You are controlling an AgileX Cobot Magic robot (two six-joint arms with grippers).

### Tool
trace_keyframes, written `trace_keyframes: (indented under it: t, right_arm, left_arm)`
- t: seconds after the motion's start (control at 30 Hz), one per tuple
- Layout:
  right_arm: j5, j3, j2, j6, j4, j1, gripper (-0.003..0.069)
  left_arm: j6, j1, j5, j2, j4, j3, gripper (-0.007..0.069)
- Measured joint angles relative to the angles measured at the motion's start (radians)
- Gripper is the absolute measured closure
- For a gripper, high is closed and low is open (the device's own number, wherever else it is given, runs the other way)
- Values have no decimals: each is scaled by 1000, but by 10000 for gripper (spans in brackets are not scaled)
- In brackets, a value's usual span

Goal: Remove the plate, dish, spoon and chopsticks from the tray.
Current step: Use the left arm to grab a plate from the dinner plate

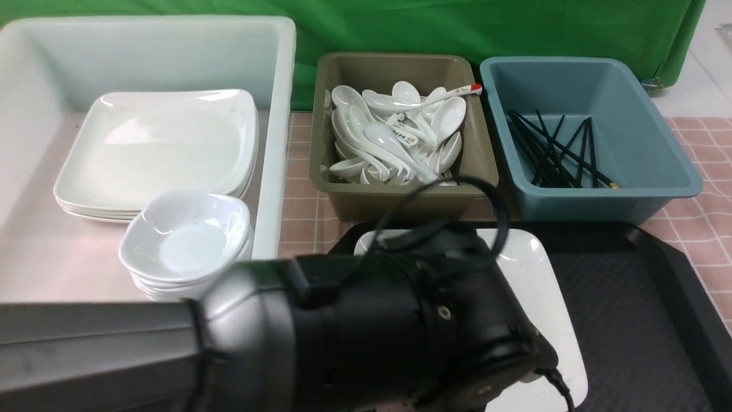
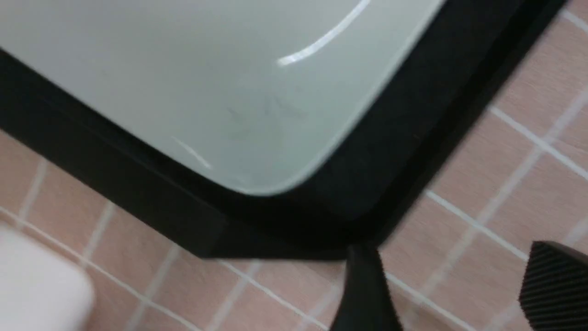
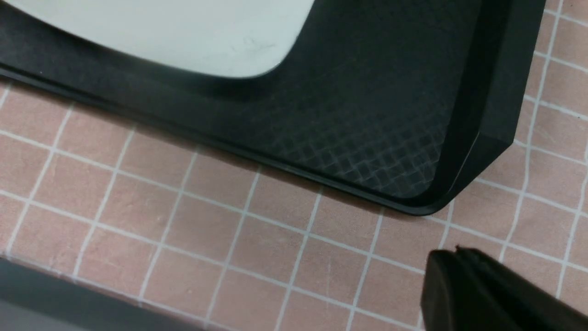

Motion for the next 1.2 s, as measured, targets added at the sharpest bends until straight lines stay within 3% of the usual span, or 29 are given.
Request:
trace_keyframes:
  t: [0.17,0.4,0.63,0.87,0.97,1.1,1.2]
  right_arm:
    - [0,0,0,1,0,0,629]
    - [-8,0,0,2,0,0,629]
    - [-8,0,0,3,1,0,629]
    - [-8,0,0,5,4,0,629]
    - [-8,0,0,5,4,0,629]
    - [-8,0,0,6,4,0,629]
    - [-8,0,0,6,4,0,629]
  left_arm:
    - [7,0,-71,34,85,82,95]
    - [21,0,-236,59,169,134,125]
    - [26,0,-262,122,241,141,212]
    - [35,-7,-300,136,295,138,361]
    - [44,-14,-309,131,297,137,381]
    - [53,-41,-312,114,291,138,409]
    - [73,-90,-352,85,283,138,491]
